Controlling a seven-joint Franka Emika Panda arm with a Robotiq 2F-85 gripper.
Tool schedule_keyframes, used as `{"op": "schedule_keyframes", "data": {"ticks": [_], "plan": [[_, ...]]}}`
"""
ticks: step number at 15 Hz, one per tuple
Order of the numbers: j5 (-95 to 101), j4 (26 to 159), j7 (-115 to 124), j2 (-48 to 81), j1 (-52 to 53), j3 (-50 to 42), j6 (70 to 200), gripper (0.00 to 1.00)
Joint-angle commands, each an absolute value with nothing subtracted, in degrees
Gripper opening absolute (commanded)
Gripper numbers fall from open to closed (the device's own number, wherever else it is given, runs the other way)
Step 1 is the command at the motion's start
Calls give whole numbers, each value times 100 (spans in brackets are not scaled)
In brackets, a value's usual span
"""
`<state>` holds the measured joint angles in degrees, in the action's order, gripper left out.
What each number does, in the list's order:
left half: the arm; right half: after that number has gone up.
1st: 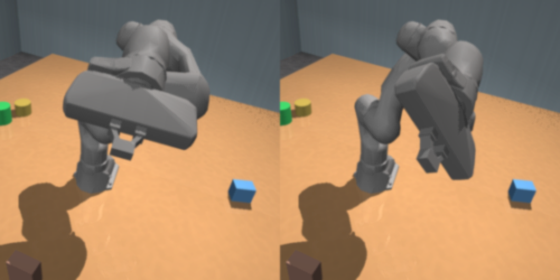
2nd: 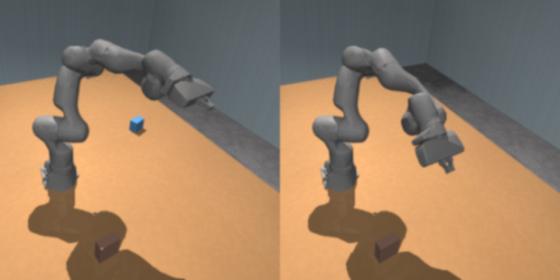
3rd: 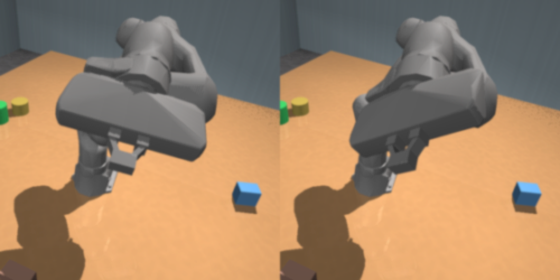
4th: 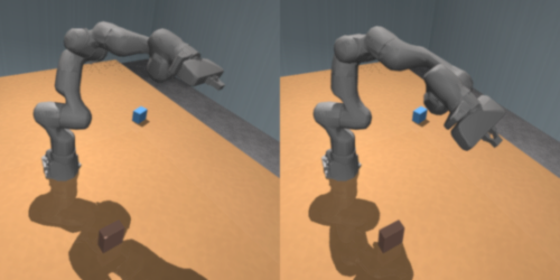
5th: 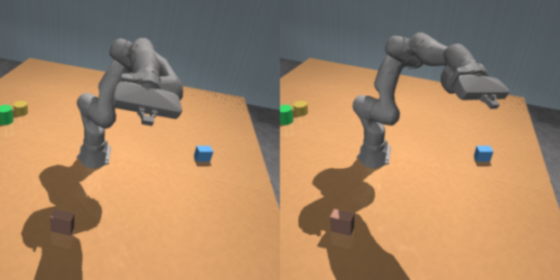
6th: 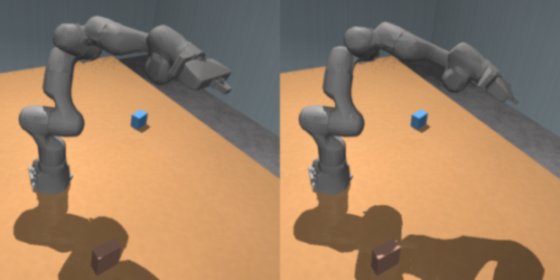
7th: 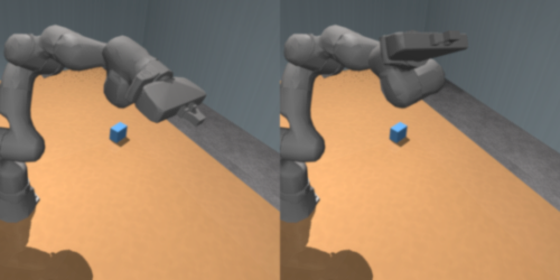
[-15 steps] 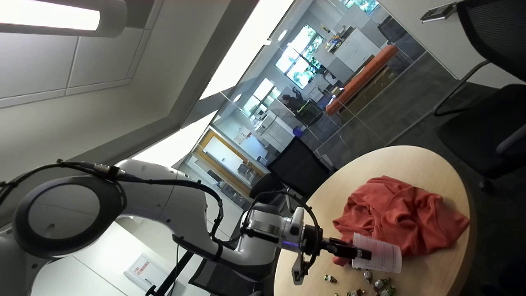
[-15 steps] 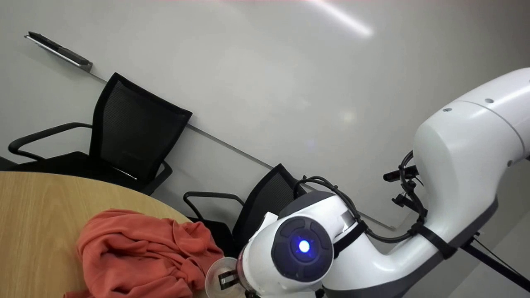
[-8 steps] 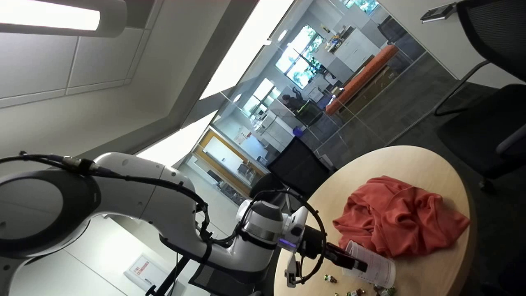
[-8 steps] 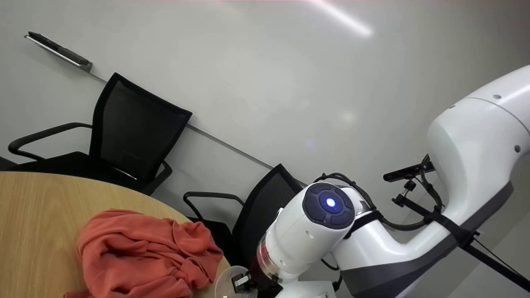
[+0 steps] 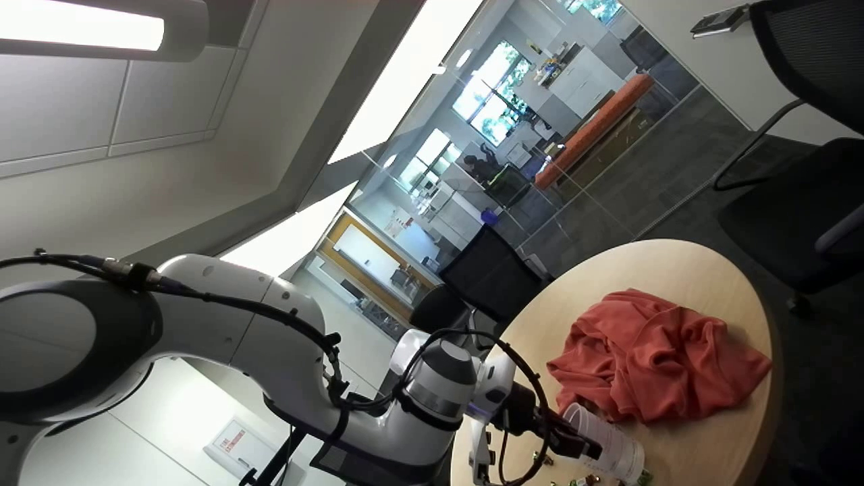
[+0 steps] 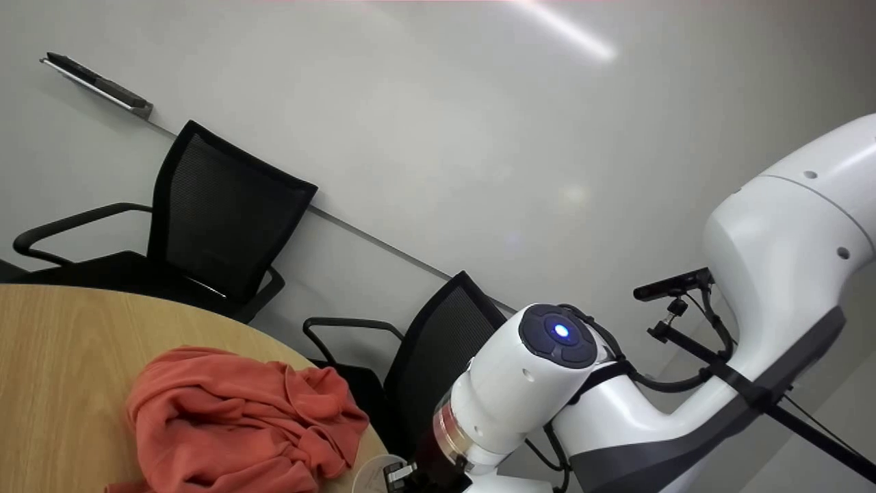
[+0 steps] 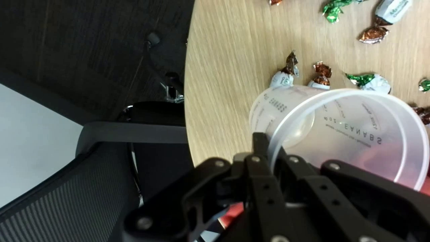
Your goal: Pour the sweets in the cup onto the table
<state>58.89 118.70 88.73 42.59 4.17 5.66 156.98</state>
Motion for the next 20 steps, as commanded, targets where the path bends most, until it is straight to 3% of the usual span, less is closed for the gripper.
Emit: {"op": "schedule_keyframes", "data": {"ticks": [1, 20], "plan": [[6030, 12089, 9356, 4059, 443, 430, 16008, 1], [5961, 11786, 10775, 4429, 677, 37, 15785, 1]]}}
